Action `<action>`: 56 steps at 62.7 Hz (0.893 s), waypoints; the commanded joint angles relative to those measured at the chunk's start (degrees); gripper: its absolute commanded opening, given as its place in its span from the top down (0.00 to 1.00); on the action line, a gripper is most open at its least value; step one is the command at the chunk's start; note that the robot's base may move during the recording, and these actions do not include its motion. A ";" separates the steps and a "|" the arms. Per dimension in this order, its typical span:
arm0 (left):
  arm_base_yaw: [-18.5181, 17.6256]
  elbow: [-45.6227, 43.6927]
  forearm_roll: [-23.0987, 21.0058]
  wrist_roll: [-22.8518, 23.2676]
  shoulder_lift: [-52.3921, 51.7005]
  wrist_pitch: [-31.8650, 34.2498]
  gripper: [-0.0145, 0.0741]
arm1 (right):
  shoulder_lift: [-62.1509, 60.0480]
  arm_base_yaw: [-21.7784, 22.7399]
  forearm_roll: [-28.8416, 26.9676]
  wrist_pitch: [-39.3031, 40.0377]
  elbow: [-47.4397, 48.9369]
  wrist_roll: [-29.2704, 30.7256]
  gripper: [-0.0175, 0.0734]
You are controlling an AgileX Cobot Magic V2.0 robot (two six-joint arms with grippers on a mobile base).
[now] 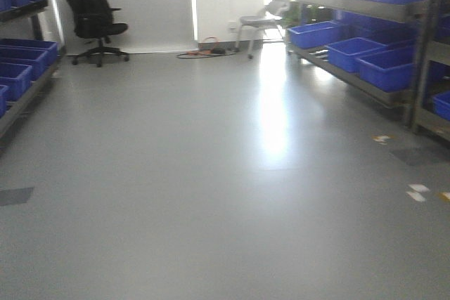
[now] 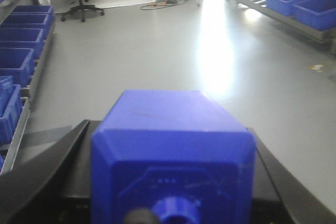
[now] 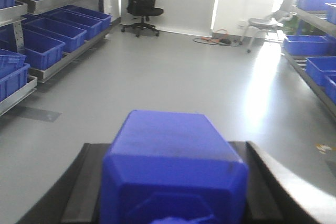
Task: Pick and sort blue part to right shelf
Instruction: 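Drive the base away from the table toward the shelf of blue bins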
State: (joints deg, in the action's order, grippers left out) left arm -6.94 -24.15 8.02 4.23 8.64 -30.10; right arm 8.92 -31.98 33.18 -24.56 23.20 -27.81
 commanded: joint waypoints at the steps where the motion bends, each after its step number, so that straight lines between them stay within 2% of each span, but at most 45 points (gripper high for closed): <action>1: -0.08 -1.73 0.18 0.59 1.05 5.30 0.44 | 0.69 0.08 1.89 4.97 1.72 0.61 0.43; 56: -0.08 -1.73 0.18 0.59 1.14 5.30 0.44 | 0.69 0.08 1.89 5.02 1.72 0.61 0.43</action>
State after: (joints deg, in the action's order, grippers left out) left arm -6.94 -24.15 8.02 4.23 8.64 -30.10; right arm 8.92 -31.98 33.18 -24.56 23.20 -27.81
